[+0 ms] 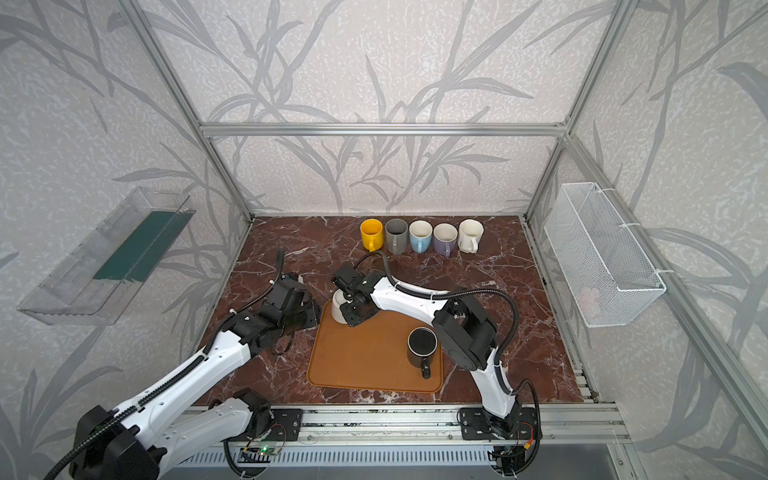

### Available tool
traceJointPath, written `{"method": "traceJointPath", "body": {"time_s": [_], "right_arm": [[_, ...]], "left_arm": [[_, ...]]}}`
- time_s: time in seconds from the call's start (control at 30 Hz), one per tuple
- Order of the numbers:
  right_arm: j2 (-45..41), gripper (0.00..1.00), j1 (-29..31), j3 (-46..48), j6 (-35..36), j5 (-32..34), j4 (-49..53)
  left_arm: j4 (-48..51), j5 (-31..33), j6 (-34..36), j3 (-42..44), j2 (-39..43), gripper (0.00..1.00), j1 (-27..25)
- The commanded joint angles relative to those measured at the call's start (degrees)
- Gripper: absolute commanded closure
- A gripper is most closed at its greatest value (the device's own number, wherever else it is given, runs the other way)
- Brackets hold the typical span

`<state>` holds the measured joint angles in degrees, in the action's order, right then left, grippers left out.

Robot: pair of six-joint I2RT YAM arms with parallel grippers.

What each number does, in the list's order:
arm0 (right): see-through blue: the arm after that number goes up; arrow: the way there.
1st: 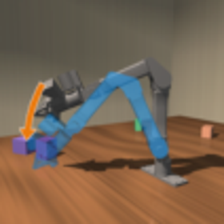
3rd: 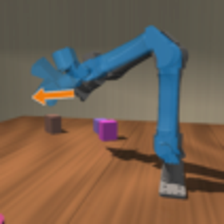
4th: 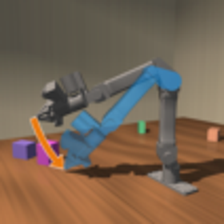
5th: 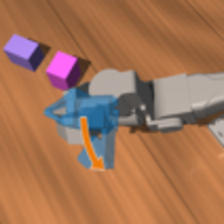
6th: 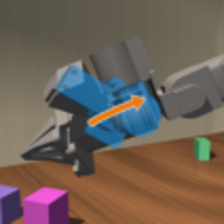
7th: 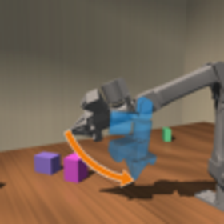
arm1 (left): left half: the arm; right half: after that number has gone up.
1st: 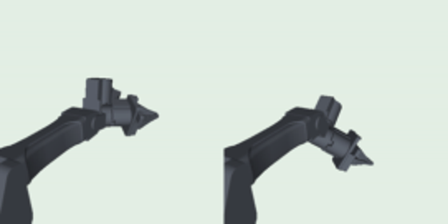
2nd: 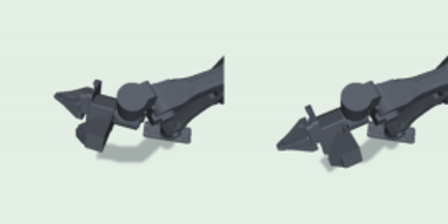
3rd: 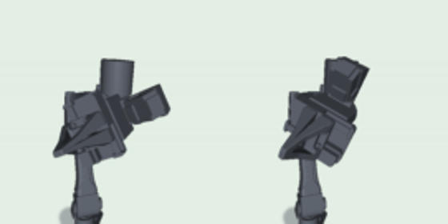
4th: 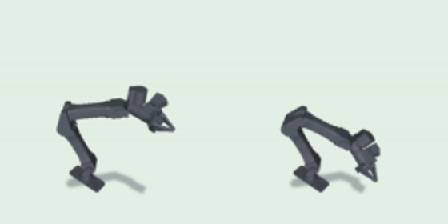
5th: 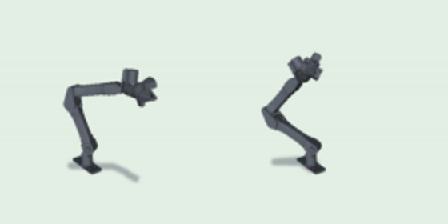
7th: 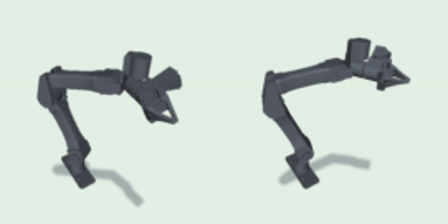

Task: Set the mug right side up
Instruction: 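Grasp the white mug's handle with the right gripper and lift it, then rotate the held white mug toward the left gripper while the left gripper approaches its opening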

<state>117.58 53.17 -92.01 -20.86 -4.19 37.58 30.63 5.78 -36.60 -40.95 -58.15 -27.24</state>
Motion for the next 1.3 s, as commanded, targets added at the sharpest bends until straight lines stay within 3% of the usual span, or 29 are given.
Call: {"method": "traceJointPath", "body": {"time_s": [0.0, 0.5, 0.83, 1.07, 1.27], "right_arm": [[-2.67, 1.0, -1.69, 1.42, 0.45, -3.69, -4.66], [-5.97, 1.0, -7.23, 4.75, -0.43, -18.54, -15.19], [-10.84, 1.0, -11.41, 11.33, -5.8, -21.95, -25.67], [-12.3, 1.0, -14.63, 13.62, -9.61, -28.59, -33.69], [-13.08, 1.0, -17.45, 17.4, -17.48, -35.96, -47.69]], "left_arm": [[-0.38, -0.16, -0.15, -2.49, 1.08, 0.52, 0.27], [-5.85, -4.24, -2.1, -0.65, 5.1, 0.52, 0.34], [-15.25, -9.71, -2.07, 1.67, 3.37, 0.53, 0.37], [-21.0, -13.1, -3.82, 4.42, 3.51, 0.55, 0.77], [-26.22, -22.34, -5.5, 6.42, 4.01, 0.59, 4.93]]}}
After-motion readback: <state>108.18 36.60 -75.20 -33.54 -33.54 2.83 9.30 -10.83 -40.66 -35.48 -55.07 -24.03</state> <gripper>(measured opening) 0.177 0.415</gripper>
